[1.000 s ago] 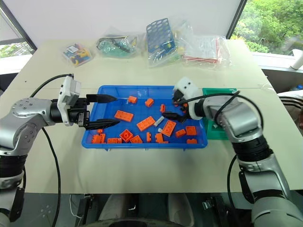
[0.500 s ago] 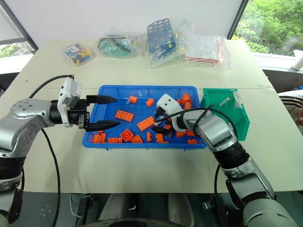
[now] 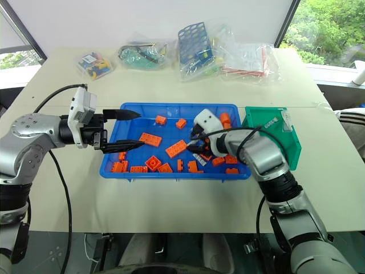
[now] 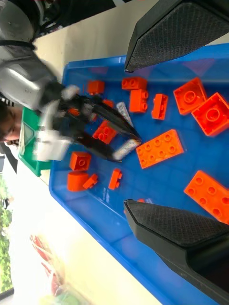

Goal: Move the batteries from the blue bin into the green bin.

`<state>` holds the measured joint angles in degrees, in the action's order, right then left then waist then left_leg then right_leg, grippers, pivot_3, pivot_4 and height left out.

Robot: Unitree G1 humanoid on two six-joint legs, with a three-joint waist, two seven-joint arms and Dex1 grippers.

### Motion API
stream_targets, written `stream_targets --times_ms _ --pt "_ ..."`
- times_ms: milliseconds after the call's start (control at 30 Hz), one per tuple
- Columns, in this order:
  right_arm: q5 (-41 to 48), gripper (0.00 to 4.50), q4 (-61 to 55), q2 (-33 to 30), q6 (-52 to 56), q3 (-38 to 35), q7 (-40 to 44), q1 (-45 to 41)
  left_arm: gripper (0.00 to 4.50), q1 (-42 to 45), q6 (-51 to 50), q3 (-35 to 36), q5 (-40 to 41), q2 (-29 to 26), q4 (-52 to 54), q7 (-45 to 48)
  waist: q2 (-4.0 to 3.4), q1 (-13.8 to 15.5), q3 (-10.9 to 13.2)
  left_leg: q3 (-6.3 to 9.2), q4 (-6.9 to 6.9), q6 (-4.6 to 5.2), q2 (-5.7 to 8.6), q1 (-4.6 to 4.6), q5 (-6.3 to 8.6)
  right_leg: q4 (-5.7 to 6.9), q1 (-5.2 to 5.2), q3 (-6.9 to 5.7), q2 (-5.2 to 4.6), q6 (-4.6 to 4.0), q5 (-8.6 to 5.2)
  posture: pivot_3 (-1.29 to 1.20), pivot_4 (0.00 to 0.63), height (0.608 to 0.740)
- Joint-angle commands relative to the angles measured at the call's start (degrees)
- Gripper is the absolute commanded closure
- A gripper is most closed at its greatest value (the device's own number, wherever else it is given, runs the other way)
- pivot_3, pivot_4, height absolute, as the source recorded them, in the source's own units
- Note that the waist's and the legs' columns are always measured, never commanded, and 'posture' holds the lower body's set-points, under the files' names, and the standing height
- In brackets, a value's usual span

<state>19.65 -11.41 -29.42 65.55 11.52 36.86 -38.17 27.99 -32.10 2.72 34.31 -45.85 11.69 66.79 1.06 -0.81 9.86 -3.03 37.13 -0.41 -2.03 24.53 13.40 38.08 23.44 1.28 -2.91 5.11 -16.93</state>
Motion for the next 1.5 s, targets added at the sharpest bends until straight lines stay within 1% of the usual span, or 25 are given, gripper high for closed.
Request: stream_targets --times_ms 33,133,200,300,367,400,433,467,500,533,633,733,833,933,1067,1133,1267,1300,1400,1500 --pt "3.53 2.25 -2.16 -6.45 4.04 -12.17 1.28 -4.58 0.00 1.23 1.36 -0.20 -0.28 0.32 0.27 0.61 -0.01 0.15 0.00 0.00 0.00 0.00 -0.01 0.00 0.00 0.00 0.00 0.00 -0.01 0.00 0.00 0.00 0.150 0.739" --pt "2.86 2.25 0.17 -16.35 2.75 -16.10 3.74 -2.39 0.00 1.34 1.75 -0.57 -0.56 0.71 -0.11 0.75 0.00 1.19 0.00 0.03 0.00 0.01 0.04 0.03 0.01 -0.08 -0.04 -0.05 -0.12 -0.01 -0.01 0.00 0.150 0.739" --pt "2.77 2.25 1.44 -21.48 1.71 -17.96 5.12 0.44 0.00 1.36 1.97 -0.77 -0.65 0.95 -0.31 0.81 0.02 1.31 -0.01 -0.01 -0.01 0.05 0.08 0.03 0.03 -0.17 -0.08 -0.04 -0.14 -0.02 -0.01 0.00 0.150 0.739" --pt "2.82 2.25 2.03 -25.99 0.29 -19.90 6.54 4.96 0.00 1.43 2.33 -1.06 -0.85 1.29 -0.60 0.96 0.02 1.05 -0.01 -0.03 -0.01 0.07 0.10 0.01 0.04 -0.19 -0.09 -0.01 -0.12 -0.02 -0.01 0.00 0.150 0.739" --pt "2.95 2.25 1.73 -27.18 0.00 -20.79 6.59 7.33 0.00 1.69 2.59 -1.34 -0.99 1.56 -0.92 1.03 0.00 0.58 0.00 -0.04 -0.01 0.07 0.09 -0.02 0.04 -0.15 -0.08 0.03 -0.06 -0.01 -0.01 0.00 0.150 0.739" --pt "2.89 1.75 1.51 -27.34 -0.18 -21.05 6.31 8.36 0.00 1.92 2.69 -1.50 -1.07 1.72 -1.13 1.06 0.00 0.20 0.00 -0.04 -0.01 0.07 0.08 -0.03 0.04 -0.10 -0.07 0.04 -0.05 -0.01 -0.01 0.00 0.150 0.739" --pt "2.87 1.14 1.29 -27.33 -0.25 -21.22 6.07 8.98 0.00 2.04 2.76 -1.56 -1.11 1.80 -1.27 1.12 0.01 -0.09 0.00 -0.02 0.00 0.07 0.07 -0.03 0.04 -0.09 -0.07 0.04 -0.01 -0.01 0.00 0.00 0.150 0.739" --pt "2.90 0.72 1.21 -27.05 -0.44 -21.31 5.81 9.38 0.00 2.22 2.82 -1.68 -1.18 1.95 -1.40 1.16 0.00 -0.30 0.00 -0.02 -0.01 0.07 0.06 -0.04 0.04 -0.08 -0.07 0.05 0.00 0.00 0.00 0.00 0.150 0.739" --pt "2.80 0.20 1.13 -26.76 -0.78 -21.16 5.54 9.54 0.00 2.36 2.85 -1.76 -1.24 2.06 -1.50 1.22 0.00 -0.35 0.00 -0.03 -0.01 0.07 0.05 -0.06 0.04 -0.06 -0.07 0.07 0.03 0.00 0.00 0.00 0.150 0.739" --pt "2.60 0.04 1.12 -26.59 -1.20 -20.90 5.26 9.50 0.00 2.49 2.84 -1.82 -1.29 2.18 -1.56 1.27 0.00 -0.36 0.00 -0.02 -0.01 0.07 0.03 -0.06 0.04 -0.06 -0.06 0.07 0.05 0.00 0.00 0.00 0.150 0.739" --pt "2.63 0.04 0.95 -26.78 -3.50 -19.53 6.03 7.20 0.00 2.78 2.81 -1.90 -1.39 2.38 -1.66 1.49 0.00 -0.21 0.00 -0.02 -0.01 0.07 0.03 -0.05 0.04 -0.06 -0.05 0.07 0.06 0.00 0.00 0.00 0.150 0.739" --pt "3.40 0.04 0.38 -27.38 -7.08 -17.17 9.48 3.40 0.00 2.96 2.89 -1.91 -1.52 2.44 -1.84 1.72 -0.02 -0.28 0.01 -0.05 0.00 0.07 0.03 -0.05 0.04 -0.06 -0.03 0.10 0.05 0.00 0.00 0.00 0.150 0.739" --pt "5.29 0.04 -0.46 -26.56 -8.66 -12.86 14.98 -1.38 0.00 3.17 3.09 -2.02 -1.78 2.53 -2.21 2.00 -0.02 -0.21 0.01 -0.02 -0.01 0.07 0.01 -0.05 0.04 -0.06 -0.03 0.09 0.08 0.00 0.00 0.00 0.150 0.739" --pt "5.90 0.04 -2.52 -24.18 -8.78 -6.86 18.18 -4.31 0.00 3.22 3.04 -2.24 -1.84 2.69 -1.92 1.96 -0.01 -0.16 0.01 -0.01 -0.01 0.07 -0.02 -0.04 0.04 -0.06 -0.03 0.08 0.09 0.00 0.00 0.00 0.150 0.739" --pt "2.46 0.04 -4.22 -21.01 -13.83 3.13 21.20 -3.45 0.00 2.99 2.77 -2.22 -1.62 2.61 -1.02 1.88 -0.01 0.07 0.01 -0.02 0.01 0.07 -0.09 -0.02 0.04 -0.06 -0.02 0.08 0.06 0.00 0.00 0.00 0.150 0.739" --pt "0.16 0.04 -3.51 -20.05 -16.43 6.70 21.92 -2.96 0.00 2.68 2.69 -2.13 -1.50 2.50 -0.49 1.78 -0.01 0.16 0.01 -0.02 0.04 0.07 -0.07 -0.01 0.04 -0.06 -0.03 0.07 0.05 0.00 0.00 0.00 0.150 0.739" --pt "-5.09 0.04 -0.21 -19.55 -23.62 13.12 25.21 -1.77 0.00 1.69 2.35 -1.17 -1.10 1.84 0.55 1.34 -0.01 0.15 0.01 -0.02 0.07 0.07 -0.02 0.00 0.04 -0.06 -0.04 0.06 0.01 0.00 0.00 0.00 0.150 0.739" --pt "-7.10 0.04 2.27 -19.13 -25.88 14.69 25.72 -2.17 0.00 1.30 2.31 -0.73 -1.04 1.52 0.76 1.17 -0.01 0.08 0.01 -0.02 0.08 0.07 -0.01 0.00 0.04 -0.06 -0.04 0.06 0.01 0.00 0.00 0.00 0.150 0.739" --pt "-10.83 0.04 7.81 -17.71 -30.14 16.48 26.51 -3.22 0.00 0.63 2.12 0.01 -0.76 1.02 1.30 0.57 0.00 0.04 0.01 -0.03 0.08 0.07 0.03 -0.01 0.04 -0.03 -0.03 0.06 0.03 0.00 0.00 0.00 0.150 0.739" --pt "-11.83 0.04 9.66 -16.64 -31.68 16.08 28.16 -3.48 0.00 0.07 1.72 0.76 -0.33 0.77 2.05 -0.18 -0.01 -0.01 0.01 -0.03 0.08 0.07 0.02 -0.02 0.04 -0.02 -0.02 0.05 0.04 0.00 0.00 0.00 0.150 0.739"
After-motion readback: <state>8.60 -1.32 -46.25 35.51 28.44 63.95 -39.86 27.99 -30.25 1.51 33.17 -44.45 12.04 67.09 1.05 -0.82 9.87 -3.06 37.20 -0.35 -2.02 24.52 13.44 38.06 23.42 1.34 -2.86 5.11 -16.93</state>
